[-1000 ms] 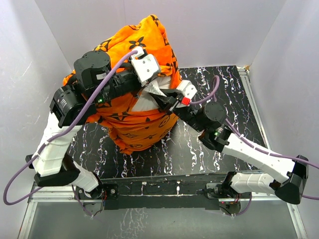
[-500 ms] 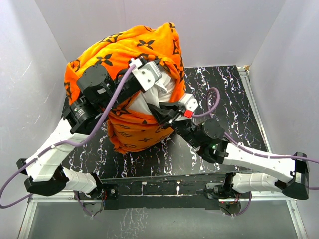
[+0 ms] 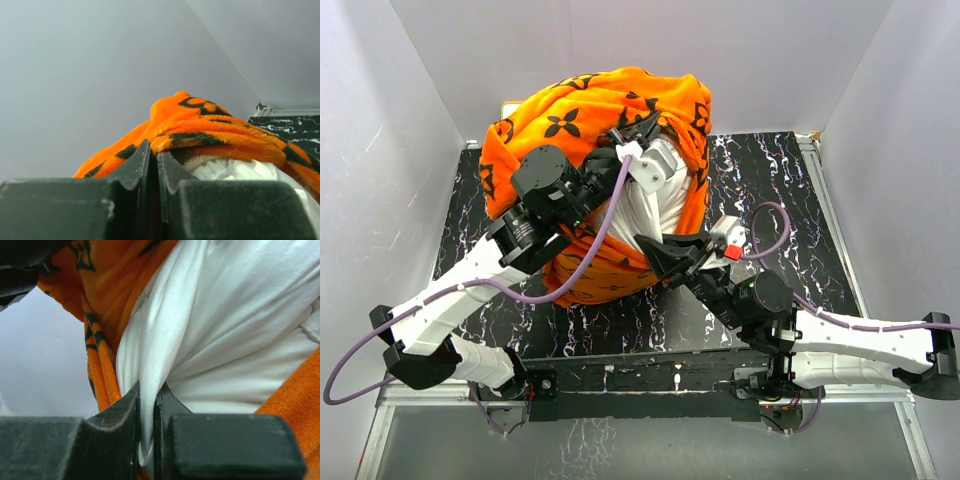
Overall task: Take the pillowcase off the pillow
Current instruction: Remove the pillow from the pillowcase.
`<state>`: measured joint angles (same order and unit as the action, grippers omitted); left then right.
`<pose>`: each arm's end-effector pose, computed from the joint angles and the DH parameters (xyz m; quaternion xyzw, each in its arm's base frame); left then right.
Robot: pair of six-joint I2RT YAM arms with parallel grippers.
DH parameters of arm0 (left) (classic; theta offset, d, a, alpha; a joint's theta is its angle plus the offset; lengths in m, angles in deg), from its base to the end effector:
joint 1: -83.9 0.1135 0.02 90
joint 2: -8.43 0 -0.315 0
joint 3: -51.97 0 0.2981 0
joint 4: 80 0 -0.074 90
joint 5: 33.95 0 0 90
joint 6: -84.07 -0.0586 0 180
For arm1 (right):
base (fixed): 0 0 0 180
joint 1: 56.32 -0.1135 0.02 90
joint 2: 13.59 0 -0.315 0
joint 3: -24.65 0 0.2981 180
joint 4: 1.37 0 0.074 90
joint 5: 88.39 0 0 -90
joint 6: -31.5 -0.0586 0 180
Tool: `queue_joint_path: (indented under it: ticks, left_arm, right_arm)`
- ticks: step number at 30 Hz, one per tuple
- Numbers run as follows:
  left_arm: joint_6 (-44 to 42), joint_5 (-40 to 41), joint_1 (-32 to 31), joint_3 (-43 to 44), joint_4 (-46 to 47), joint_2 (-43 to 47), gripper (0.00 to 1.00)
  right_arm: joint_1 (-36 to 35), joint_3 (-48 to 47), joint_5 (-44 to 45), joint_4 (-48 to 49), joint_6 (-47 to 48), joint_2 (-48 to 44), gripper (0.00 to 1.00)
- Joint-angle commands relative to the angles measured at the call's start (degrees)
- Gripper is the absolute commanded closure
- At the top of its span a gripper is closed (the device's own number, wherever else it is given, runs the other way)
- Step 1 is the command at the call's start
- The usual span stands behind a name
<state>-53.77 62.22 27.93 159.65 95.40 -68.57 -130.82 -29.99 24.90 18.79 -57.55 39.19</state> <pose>0.1867 -0.2652 0.6307 0.3878 0.3620 -0.0316 0.8471 0.0880 0.2308 0.4219 -0.2027 0.5355 0.3958 0.7180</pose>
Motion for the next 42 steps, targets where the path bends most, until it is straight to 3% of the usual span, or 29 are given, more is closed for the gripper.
queue_joint_path:
  ticks: [1,6,9,12,13,15,18,21,36,42]
  left_arm:
    - [-1.2,11.52,2.61,8.25,6.26,-0.28,1.0]
    - [9.33,13.45,2.69,18.94,-24.39,-5.55,1.0]
    - [16.35,7.85,2.7,27.71,-41.73,-9.19,1.0]
    - [23.53,2.11,2.77,33.48,-52.61,-11.53,1.0]
    - [25.28,-0.14,2.79,34.46,-55.11,-12.01,1.0]
    - [28.45,-4.21,2.79,35.09,-59.01,-12.3,1.0]
    - [32.05,-9.67,2.79,35.1,-63.16,-12.61,1.0]
    - [34.61,-12.58,2.93,34.61,-64.59,-12.43,1.0]
    - [33.54,-13.14,3.67,35.58,-65.73,-13.12,1.0]
    - [32.87,-13.81,3.67,36.19,-66.1,-13.54,1.0]
  right_arm:
    - [-8.13,6.67,-11.15,-20.45,-7.15,2.16,0.92]
    - [-8.64,6.29,-10.08,-22.31,-7.16,0.78,0.92]
    - [-8.64,3.86,-9.92,-24.34,-6.59,-0.92,0.92]
    - [-8.58,1.08,-8.32,-22.39,-5.69,-5.9,0.91]
    - [-8.56,0.12,-7.86,-21.12,-4.78,-7.51,0.85]
    - [-8.56,-2.92,-7.96,-20.92,-2.62,-8.93,0.6]
    - [-8.55,-9.96,-9.99,-26.02,-0.38,-7.98,0.45]
    - [-8.56,-14.74,-10.62,-29.28,2.11,-7.53,0.39]
    - [-8.55,-28.12,1.51,-37.66,24.35,-7.0,0.36]
    - [-8.51,-31.36,4.68,-40.71,32.94,-2.46,0.37]
